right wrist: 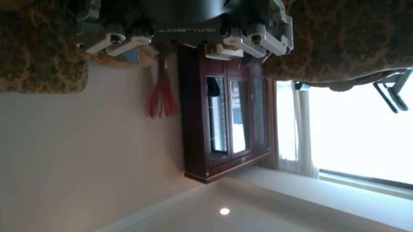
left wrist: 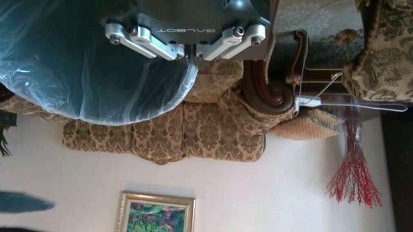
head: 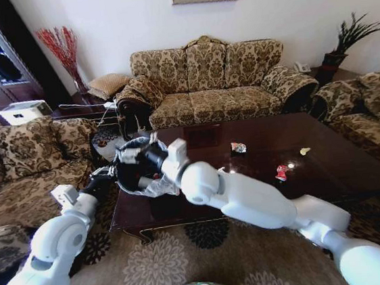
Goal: Move to the front of the table and place the trash on the table into the trash bin.
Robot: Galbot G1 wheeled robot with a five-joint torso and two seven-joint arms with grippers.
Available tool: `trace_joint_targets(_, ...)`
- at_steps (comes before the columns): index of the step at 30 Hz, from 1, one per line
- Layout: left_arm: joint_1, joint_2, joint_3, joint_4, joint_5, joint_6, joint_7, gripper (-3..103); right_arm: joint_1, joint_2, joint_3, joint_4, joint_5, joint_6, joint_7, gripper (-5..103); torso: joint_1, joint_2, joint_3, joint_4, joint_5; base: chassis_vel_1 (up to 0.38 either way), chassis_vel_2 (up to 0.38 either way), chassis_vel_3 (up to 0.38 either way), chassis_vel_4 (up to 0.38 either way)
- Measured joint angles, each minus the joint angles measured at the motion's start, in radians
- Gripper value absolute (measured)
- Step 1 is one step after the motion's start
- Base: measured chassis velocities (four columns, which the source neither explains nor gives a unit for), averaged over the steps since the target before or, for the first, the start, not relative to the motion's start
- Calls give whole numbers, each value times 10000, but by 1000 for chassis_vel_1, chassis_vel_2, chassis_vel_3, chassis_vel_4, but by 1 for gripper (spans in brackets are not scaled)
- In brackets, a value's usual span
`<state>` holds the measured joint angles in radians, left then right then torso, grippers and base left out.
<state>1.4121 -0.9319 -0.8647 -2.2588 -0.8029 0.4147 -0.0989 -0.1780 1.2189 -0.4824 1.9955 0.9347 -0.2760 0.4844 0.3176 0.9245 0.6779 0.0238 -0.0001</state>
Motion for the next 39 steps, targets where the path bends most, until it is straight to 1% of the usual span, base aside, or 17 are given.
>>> trace_joint_targets(2,-4,-42,1,0,42,-4,7,3,-143,-509,536,61,38,-39,134,100,0,0,-1,6,0,0,0,0,0)
trace_joint_targets(4,-4,-86,18,-4,91,-25,8,3,-1102,-1544,1268,-81,-332,83,134,100,0,0,0,-2,2,0,0,0,0)
trace_joint_targets(6,-9,-90,34,-4,99,-26,6,3,-1591,-1773,1537,-218,-588,160,64,100,0,0,0,-3,4,0,0,0,0)
trace_joint_targets(7,-24,-91,62,-4,107,-28,9,3,-2761,-2175,2107,-586,-1174,295,-163,100,0,0,0,-4,5,0,0,0,0)
trace_joint_targets(8,-23,-85,71,-4,109,-36,18,3,-3500,-2312,2516,-866,-1470,327,-306,100,1,-1,1,-8,10,0,0,0,0)
trace_joint_targets(10,-11,-75,74,-3,110,-42,33,3,-4021,-2355,2849,-1113,-1649,334,-405,100,1,0,1,-10,11,0,0,0,0)
trace_joint_targets(12,49,-36,85,2,120,-46,69,3,-5375,-2169,3650,-2033,-2166,420,-570,100,0,0,1,-5,2,0,0,0,0)
trace_joint_targets(15,75,6,86,2,122,-46,79,3,-6043,-1913,3983,-2668,-2520,528,-691,100,0,0,1,-2,6,0,0,0,0)
trace_joint_targets(17,76,65,87,8,124,-64,87,3,-6605,-1511,4208,-3561,-2958,711,-849,100,0,0,0,2,0,0,0,0,0)
trace_joint_targets(19,69,74,89,18,124,-75,92,3,-6711,-1349,4224,-3909,-3089,778,-889,100,0,0,0,2,1,0,0,0,0)
trace_joint_targets(22,79,63,93,23,124,-117,149,3,-6745,-720,4274,-5067,-3349,921,-785,100,0,0,0,3,1,0,0,0,0)
trace_joint_targets(26,118,70,81,-10,125,-171,193,3,-6566,-315,4371,-5739,-3414,1007,-701,103,0,0,1,2,-1,0,0,0,0)
trace_joint_targets(30,116,114,40,-19,123,-216,201,3,-6333,-90,4342,-6105,-3491,1098,-769,100,0,0,0,0,-1,0,0,0,0)
trace_joint_targets(32,103,139,25,-21,113,-222,204,3,-6054,105,4252,-6409,-3565,1150,-820,90,0,0,0,1,0,0,0,0,0)
trace_joint_targets(34,102,139,23,-21,112,-224,204,3,-5989,145,4236,-6478,-3566,1153,-825,90,0,0,0,1,-1,0,0,0,0)
trace_joint_targets(37,114,122,4,-21,111,-255,219,3,-5732,321,4198,-6680,-3313,984,-747,78,1,0,0,1,-1,0,0,0,0)
trace_joint_targets(39,121,107,-13,-21,111,-272,229,3,-5658,392,4192,-6729,-3130,829,-640,73,1,0,0,1,-1,0,0,0,0)
